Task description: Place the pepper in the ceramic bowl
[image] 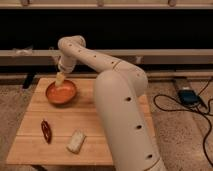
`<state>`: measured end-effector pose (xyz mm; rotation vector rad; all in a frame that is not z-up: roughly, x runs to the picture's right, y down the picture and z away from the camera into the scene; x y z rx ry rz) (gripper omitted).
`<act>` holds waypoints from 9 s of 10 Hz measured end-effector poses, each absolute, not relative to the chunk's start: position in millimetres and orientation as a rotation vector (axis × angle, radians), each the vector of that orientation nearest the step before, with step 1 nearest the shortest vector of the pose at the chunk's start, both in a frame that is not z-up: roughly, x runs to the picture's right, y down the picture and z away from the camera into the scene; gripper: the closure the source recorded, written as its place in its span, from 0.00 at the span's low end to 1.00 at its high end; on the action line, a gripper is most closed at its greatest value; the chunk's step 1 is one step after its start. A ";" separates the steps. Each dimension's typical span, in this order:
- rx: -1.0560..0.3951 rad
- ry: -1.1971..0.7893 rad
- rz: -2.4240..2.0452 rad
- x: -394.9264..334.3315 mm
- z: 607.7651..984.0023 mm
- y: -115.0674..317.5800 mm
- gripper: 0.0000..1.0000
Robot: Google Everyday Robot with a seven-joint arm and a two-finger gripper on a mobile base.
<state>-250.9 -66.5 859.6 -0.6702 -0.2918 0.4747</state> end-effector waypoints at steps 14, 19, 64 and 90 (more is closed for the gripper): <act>-0.671 -0.291 0.474 -251.3 860.0 -65.8 0.20; -0.671 -0.291 0.474 -251.1 860.0 -65.9 0.20; -0.700 -0.026 0.853 -375.3 778.2 175.1 0.20; -0.727 0.251 0.827 -335.5 793.2 248.9 0.90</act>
